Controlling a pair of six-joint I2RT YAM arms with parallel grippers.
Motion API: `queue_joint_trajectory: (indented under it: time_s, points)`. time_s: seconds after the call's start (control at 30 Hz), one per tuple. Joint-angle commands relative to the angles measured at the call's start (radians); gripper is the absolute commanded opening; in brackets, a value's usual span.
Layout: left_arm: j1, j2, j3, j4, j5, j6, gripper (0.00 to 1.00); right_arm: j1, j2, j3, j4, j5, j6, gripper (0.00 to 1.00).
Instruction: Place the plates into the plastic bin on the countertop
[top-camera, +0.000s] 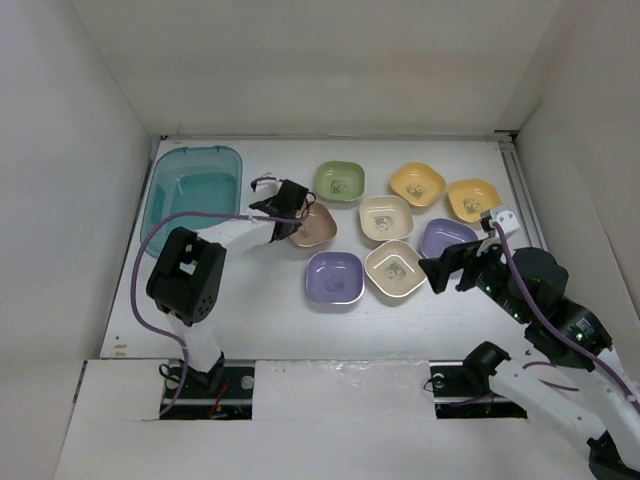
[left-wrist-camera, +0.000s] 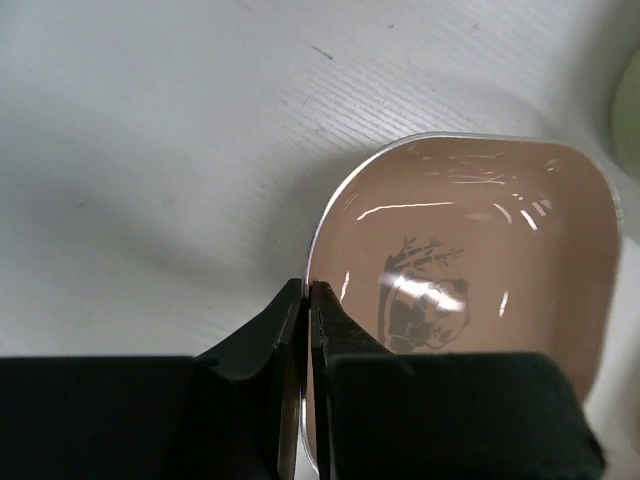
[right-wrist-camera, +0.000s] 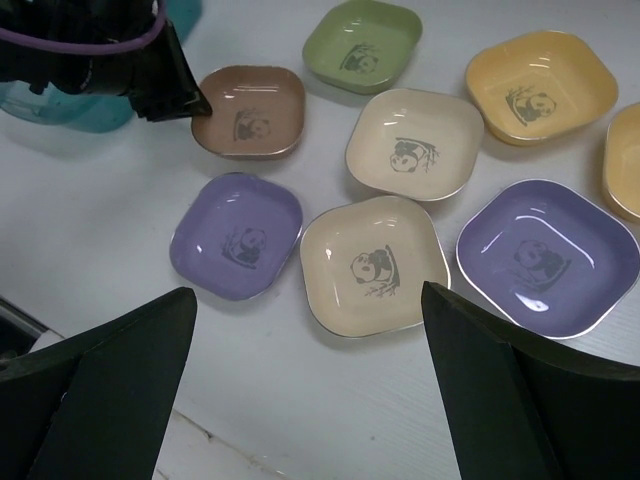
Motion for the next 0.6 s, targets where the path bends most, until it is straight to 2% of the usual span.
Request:
queue_joint_trajectory:
  time_s: [0.0,0.2,0.3,0.4,0.43,0.57]
  points:
    - [0.005,-0.107,0.05,-0.1,-0.078,0.004,0.0,-0.006,0.001,-0.012,0.067,-0.008,0.011,1.0]
    - [0.005,-0.229,0.197,-0.241,-0.151,0.02,0.0,-0.006,0.001,-0.012,0.067,-0.017,0.011,1.0]
    - [0.078,-0.248,0.303,-0.337,-0.196,-0.019,0.0,-0.006,0.001,-0.012,0.078,-0.008,0.011,1.0]
    - [0.256,-0.248,0.355,-0.387,-0.15,-0.102,0.0,-0.006,0.001,-0.023,0.087,-0.02,0.011,1.0]
    - [0.357,-0.259,0.356,-0.37,-0.1,-0.111,0.0,-0.006,0.001,-0.023,0.097,-0.021,0.011,1.0]
    - [0.543,-0.238,0.288,-0.23,0.003,-0.12,0.0,-0.006,0.001,-0.041,0.106,-0.045,0.002,1.0]
